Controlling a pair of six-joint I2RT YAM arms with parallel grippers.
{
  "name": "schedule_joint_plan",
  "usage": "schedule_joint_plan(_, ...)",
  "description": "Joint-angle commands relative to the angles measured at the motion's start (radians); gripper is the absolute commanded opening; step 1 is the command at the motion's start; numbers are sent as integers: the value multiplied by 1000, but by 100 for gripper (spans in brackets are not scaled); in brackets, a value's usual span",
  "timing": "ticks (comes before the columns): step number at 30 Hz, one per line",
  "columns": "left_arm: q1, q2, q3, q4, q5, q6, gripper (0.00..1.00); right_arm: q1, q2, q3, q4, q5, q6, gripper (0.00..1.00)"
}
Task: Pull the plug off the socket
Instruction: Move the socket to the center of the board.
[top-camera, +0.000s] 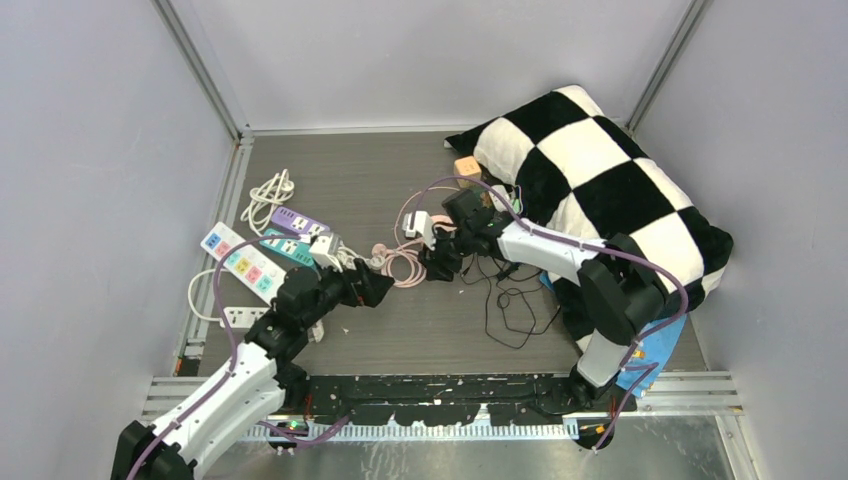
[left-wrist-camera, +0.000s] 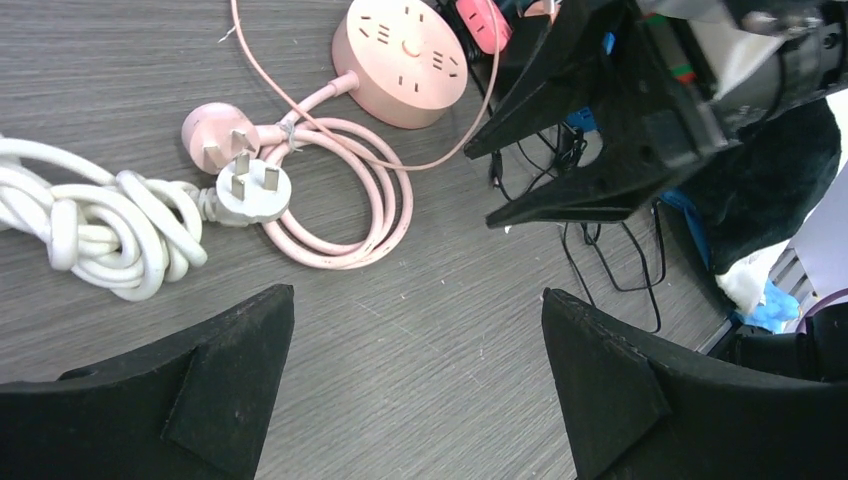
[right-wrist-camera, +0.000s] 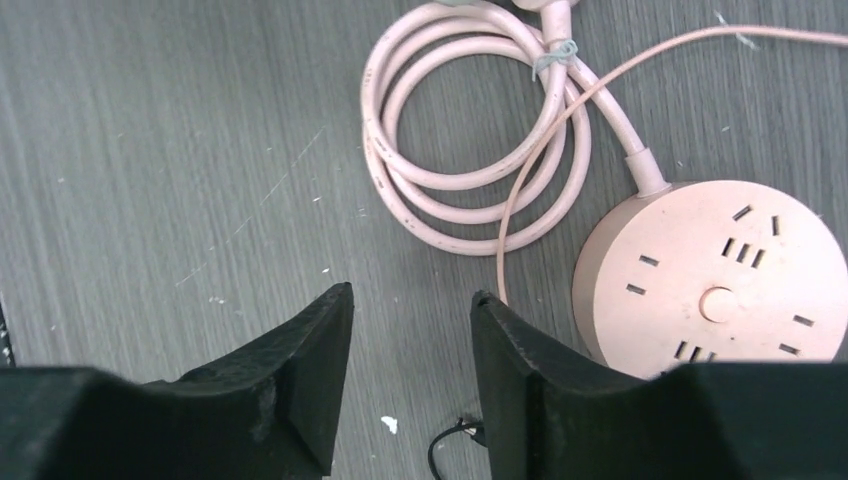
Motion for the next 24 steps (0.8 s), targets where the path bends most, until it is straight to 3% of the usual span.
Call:
schedule_joint_plan(1,2,-58,-2,-60,-27,-25,94,10,59,83,4,117,81,49)
schedule_joint_plan(5,2,-90,-11,-81,-27,-25,94,21,96,112,-9,161,97,45)
schedule_joint_plan(24,2,-143,-34,-132,-7,-30,93,37,227,171,-37,211,102,39)
